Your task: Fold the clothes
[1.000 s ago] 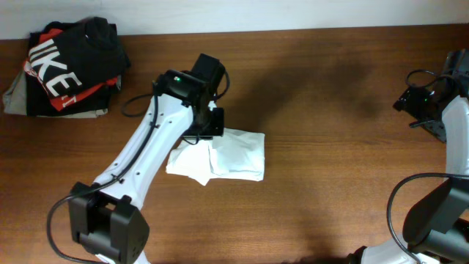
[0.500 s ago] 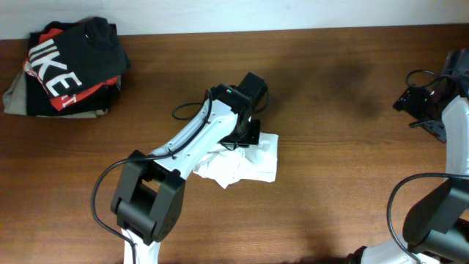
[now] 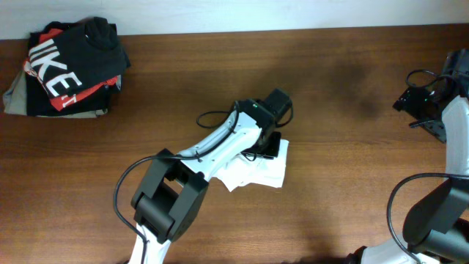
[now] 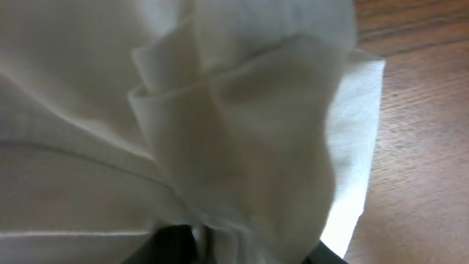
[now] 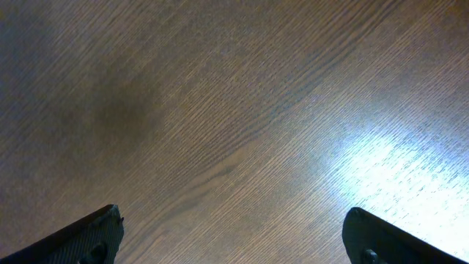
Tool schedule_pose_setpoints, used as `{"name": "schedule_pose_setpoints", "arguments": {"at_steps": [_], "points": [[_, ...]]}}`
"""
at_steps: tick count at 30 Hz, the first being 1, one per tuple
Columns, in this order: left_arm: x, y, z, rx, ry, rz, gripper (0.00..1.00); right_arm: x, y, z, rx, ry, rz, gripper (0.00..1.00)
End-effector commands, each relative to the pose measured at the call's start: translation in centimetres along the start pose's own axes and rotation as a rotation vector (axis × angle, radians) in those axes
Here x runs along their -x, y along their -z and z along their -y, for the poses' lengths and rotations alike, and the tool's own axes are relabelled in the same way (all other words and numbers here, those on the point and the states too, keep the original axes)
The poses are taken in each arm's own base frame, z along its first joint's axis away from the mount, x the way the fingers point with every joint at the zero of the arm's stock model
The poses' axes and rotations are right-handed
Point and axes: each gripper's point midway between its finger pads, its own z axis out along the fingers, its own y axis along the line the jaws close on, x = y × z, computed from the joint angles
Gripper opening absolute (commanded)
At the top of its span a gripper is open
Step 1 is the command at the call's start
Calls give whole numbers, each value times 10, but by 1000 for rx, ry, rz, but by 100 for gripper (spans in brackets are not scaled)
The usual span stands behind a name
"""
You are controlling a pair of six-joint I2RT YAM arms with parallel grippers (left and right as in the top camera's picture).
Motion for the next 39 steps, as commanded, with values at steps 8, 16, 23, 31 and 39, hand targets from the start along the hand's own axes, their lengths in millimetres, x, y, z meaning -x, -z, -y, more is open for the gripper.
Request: {"name": "schedule_pose_setpoints", "arguments": {"at_steps": [8,16,23,31,39], "points": [[3,42,27,-21,-38,-5,37,2,-1,4,-24,-11,6,99],[22,45,-36,160,41,32,49,2,-1,4,-23,-11,6,99],[42,29,-20,-81,-21,10,67,2,-1,4,-23,-11,6,99],[27,18,16,-212,-88,-55,24,2,-1,4,-23,-11,6,99],[6,16,45,-213,-158,-82,1,2,-1,4,-23,-11,6,99]]}}
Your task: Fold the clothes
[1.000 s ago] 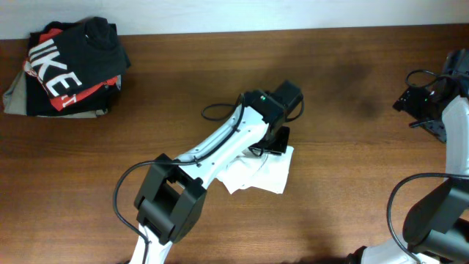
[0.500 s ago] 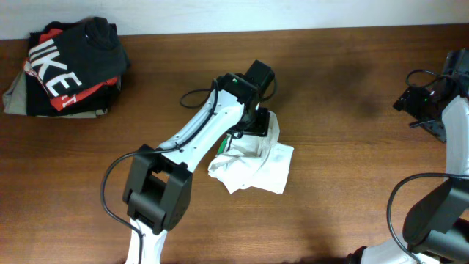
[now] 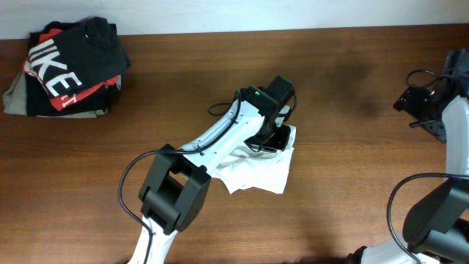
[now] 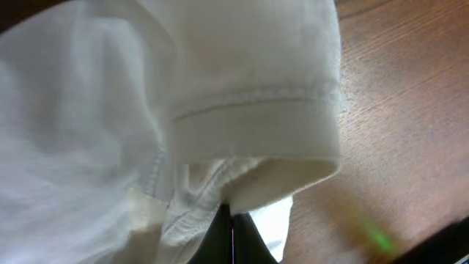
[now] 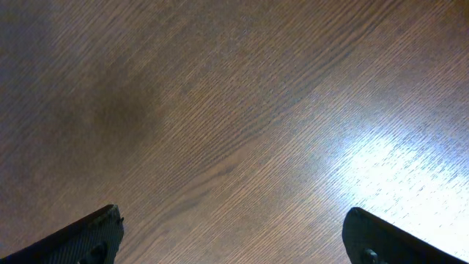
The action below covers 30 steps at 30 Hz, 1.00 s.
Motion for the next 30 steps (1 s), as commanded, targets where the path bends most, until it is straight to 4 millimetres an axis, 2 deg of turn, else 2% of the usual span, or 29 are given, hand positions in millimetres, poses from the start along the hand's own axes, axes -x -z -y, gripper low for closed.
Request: {"name": "schedule_pose_setpoints", "arguments": {"at_steps": [1,4,7,9,11,12,13,14,15,17,18,21,22,23,24,25,26,28,30], "points": [[-6,-3,16,-21,-35,-19,1,2,-1,4,-23,-11,6,99],[-15,-5,28,-41,-54,-42,10,2,-1,4,-23,-11,7,99],[-27,-10,49,-67,-95,-66,10,2,-1,4,-23,-11,7,99],[-28,-7,55,-68,-108,-63,9,2,-1,4,-23,-11,7,99],[-14,23,33,47,-84,-10,9,2,-1,4,-23,-11,7,99],[-2,65,-1,220,-48,48,13,2,-1,4,-23,-11,7,99],[3,89,-22,304,-22,73,28,2,-1,4,-23,-11,7,99],[6,122,-49,386,26,94,44,2,-1,4,-23,-11,7,99],[5,148,-76,402,100,91,55,2,-1,4,-23,-11,7,99],[-3,172,-116,421,209,62,87,2,-1,4,-23,-11,7,99],[-2,181,-138,405,272,71,98,2,-1,4,-23,-11,7,99],[-9,219,-185,398,381,134,99,2,-1,4,-23,-11,7,99],[-16,240,-195,392,410,177,99,2,-1,4,-23,-11,7,99],[-24,252,-197,376,426,199,99,2,-1,4,-23,-11,6,99],[-39,261,-198,375,429,200,99,2,-1,4,-23,-11,7,99],[-68,261,-205,415,453,158,99,2,-1,4,-23,-11,7,99],[-83,254,-207,418,465,114,99,2,-1,4,-23,-11,7,98],[-98,240,-210,421,474,49,99,2,-1,4,-23,-11,7,99],[-110,203,-213,389,487,-46,99,2,-1,4,-23,-11,7,99]]}}
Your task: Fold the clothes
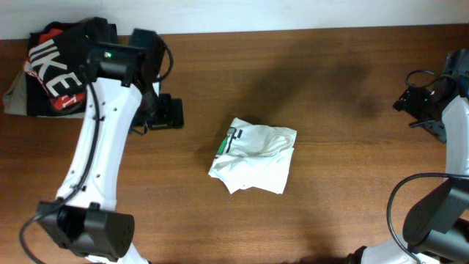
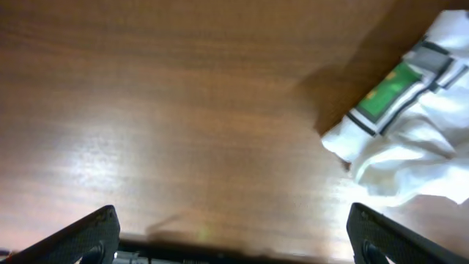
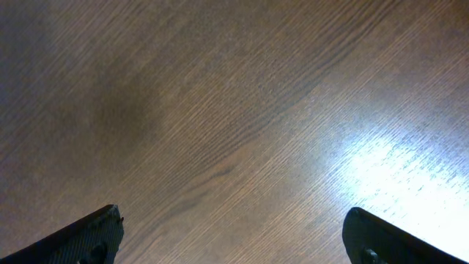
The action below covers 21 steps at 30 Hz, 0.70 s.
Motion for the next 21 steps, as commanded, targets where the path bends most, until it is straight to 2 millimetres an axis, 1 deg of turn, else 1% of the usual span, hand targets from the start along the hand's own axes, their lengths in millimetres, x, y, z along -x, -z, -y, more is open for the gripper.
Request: {"name": "schedule_pose_setpoints", "arguments": {"at_steps": [1,2,3,4,5,6,9,10,12,13,14,17,18,21], "points": [[-20,-48,8,-31,-16,-133,99,2,-1,4,-20,-11,5,99],[-26,-70,19,-88,-50,-167,99,2,-1,4,-20,-11,5,99],[-29,-81,30,-151,-101,-176,99,2,-1,4,-20,-11,5,99],[-31,-91,53,-285,-187,-177,99,2,-1,4,-20,-11,5,99],[-35,-90,77,-438,-272,-169,99,2,-1,4,-20,-11,5,99],[-36,-85,93,-531,-316,-158,99,2,-1,4,-20,-11,5,99],[-42,-84,106,-536,-349,-161,99,2,-1,4,-20,-11,5,99],[-46,-87,110,-531,-325,-178,99,2,-1,4,-20,-11,5,99],[-55,-100,112,-521,-290,-211,99,2,-1,4,-20,-11,5,99],[-60,-109,112,-517,-282,-227,99,2,-1,4,-20,-11,5,99],[-63,-115,116,-539,-271,-231,99,2,-1,4,-20,-11,5,99],[-69,-117,137,-585,-323,-215,99,2,-1,4,-20,-11,5,99],[-71,-116,147,-592,-350,-203,99,2,-1,4,-20,-11,5,99],[-75,-115,164,-596,-373,-190,99,2,-1,4,-20,-11,5,99]]}}
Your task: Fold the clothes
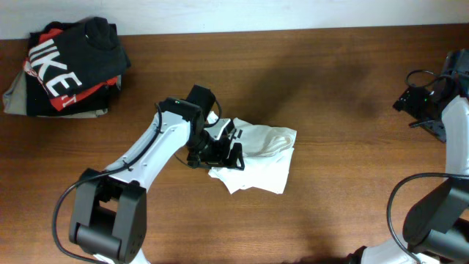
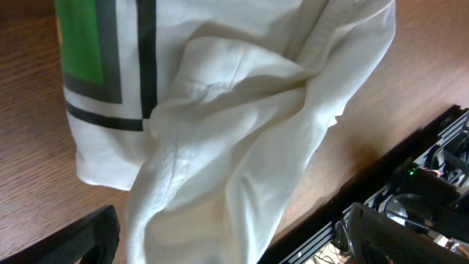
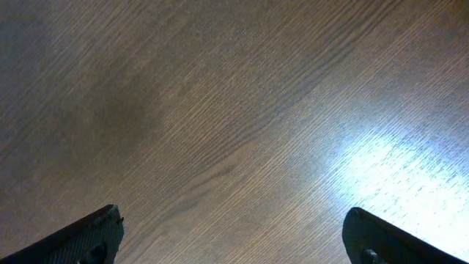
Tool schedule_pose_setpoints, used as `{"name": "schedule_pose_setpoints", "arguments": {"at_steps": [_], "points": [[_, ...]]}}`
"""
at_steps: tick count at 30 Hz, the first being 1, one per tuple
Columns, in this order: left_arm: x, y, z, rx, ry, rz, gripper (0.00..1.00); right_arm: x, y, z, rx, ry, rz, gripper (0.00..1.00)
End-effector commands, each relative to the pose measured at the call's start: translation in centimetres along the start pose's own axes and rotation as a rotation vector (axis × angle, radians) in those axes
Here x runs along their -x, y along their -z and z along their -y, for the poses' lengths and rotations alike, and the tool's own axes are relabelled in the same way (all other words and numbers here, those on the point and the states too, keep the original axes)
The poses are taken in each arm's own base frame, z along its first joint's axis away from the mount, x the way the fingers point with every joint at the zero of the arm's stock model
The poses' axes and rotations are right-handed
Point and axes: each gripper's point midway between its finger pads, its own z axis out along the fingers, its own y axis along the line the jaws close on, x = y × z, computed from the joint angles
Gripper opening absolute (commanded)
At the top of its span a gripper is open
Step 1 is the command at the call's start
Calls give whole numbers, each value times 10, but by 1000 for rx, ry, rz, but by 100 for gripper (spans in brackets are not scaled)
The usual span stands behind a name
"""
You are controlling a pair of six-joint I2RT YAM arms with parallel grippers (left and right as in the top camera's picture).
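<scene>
A crumpled white garment lies mid-table; a green patch with black stripes shows in the left wrist view. My left gripper is low over the garment's left edge. Seen from the left wrist, the gripper is open wide, with the white cloth lying between its fingers and nothing pinched. My right gripper hovers at the far right edge of the table. The right wrist view shows this gripper open over bare wood.
A pile of dark clothes, topped by a black shirt with white and red lettering, sits at the table's back left corner. The wooden table stretches between the garment and the right arm.
My left gripper was open over bare wood near the dark pile, away from the garment. Now it is down at the white garment's left edge, still open. The right arm has not moved.
My left gripper was buried in the white cloth at the garment's top. Then it was pinched on a fold slightly farther back. Then the garment lay released, green patch up, with the gripper open at the left. Now the gripper is back at the garment.
</scene>
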Motion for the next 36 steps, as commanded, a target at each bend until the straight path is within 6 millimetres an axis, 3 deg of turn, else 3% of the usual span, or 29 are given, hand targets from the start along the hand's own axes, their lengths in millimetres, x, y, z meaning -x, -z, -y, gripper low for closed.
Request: {"name": "schedule_pose_setpoints", "arguments": {"at_steps": [1,3,5,6,7,18,23,24,25,26,29,31,32,34,36], "points": [[-4,-6,11,-21,7,-7,89,2,-1,4,-20,-11,6,99],[-3,-6,11,-22,4,-4,67,2,-1,4,-20,-11,6,99],[-3,-7,13,-22,1,-6,35,2,-1,4,-20,-11,6,99],[-4,-8,14,-23,-4,-8,9,2,-1,4,-20,-11,6,99],[-6,-10,19,-28,-16,-15,1,2,-1,4,-20,-11,6,99],[-44,-61,117,-72,-356,-87,1,2,-1,4,-20,-11,6,99],[-63,-74,138,-76,-435,-119,1,2,-1,4,-20,-11,6,99],[-67,-76,139,-60,-451,-122,12,2,-1,4,-20,-11,5,99],[-70,-79,145,-64,-473,-123,31,2,-1,4,-20,-11,6,99],[-69,-81,151,-72,-495,-111,38,2,-1,4,-20,-11,6,99],[-58,-77,168,-100,-539,-56,46,2,-1,4,-20,-11,6,99],[-39,-55,195,-136,-609,26,47,2,-1,4,-20,-11,6,99],[-30,-43,208,-147,-650,68,57,2,-1,4,-20,-11,6,99],[1,-26,197,-24,-634,172,60,2,-1,4,-20,-11,6,99],[37,-13,154,145,-486,264,64,2,-1,4,-20,-11,6,99]]}}
